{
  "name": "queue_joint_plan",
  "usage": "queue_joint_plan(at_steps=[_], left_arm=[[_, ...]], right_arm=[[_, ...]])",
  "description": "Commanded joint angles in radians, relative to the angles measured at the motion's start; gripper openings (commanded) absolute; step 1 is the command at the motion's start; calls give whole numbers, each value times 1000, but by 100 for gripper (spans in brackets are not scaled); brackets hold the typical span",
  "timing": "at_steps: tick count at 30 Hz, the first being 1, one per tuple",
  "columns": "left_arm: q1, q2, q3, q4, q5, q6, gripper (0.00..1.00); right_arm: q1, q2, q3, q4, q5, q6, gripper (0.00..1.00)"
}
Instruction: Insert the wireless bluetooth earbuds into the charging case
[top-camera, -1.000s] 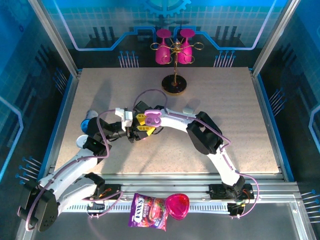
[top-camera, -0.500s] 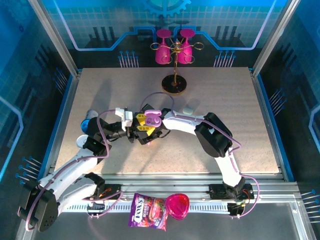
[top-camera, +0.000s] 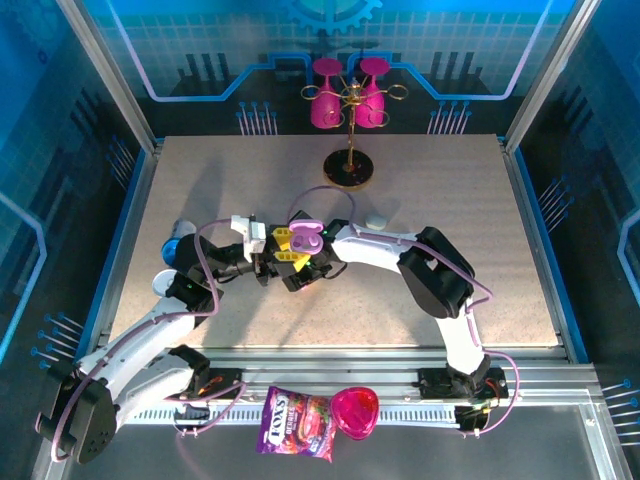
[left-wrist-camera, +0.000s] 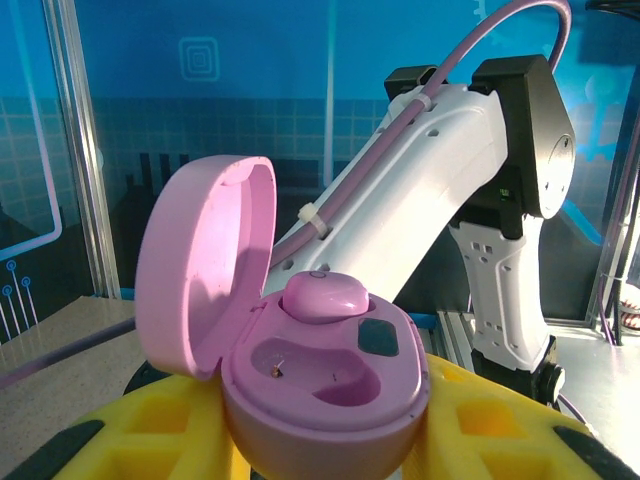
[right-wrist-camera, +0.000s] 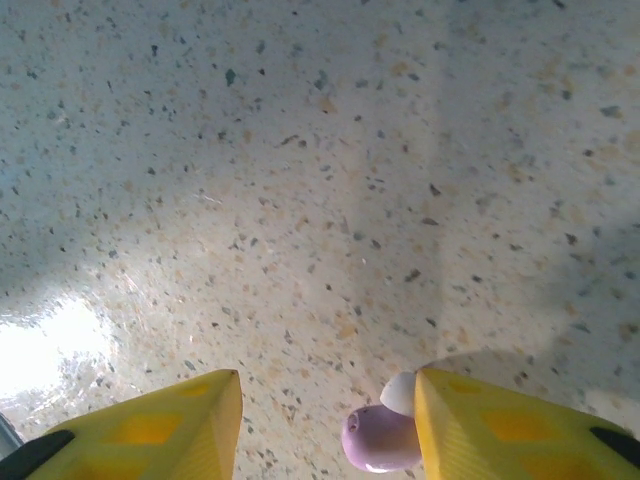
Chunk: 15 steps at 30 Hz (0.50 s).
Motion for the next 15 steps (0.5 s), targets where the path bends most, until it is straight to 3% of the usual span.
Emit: queue_joint_plan(at_steps=[1,7,15], left_arm=[[-8,-4,19,-1,3,23,29],[-8,-3,20,0,3,22,29],[-8,-3,19,6,9,12,29]], right_arm=[[-7,-48,-16,-68,46,-8,48],[-9,-108,-53,-17,38,-5,49],[-27,10,31,26,-62,-44,46]])
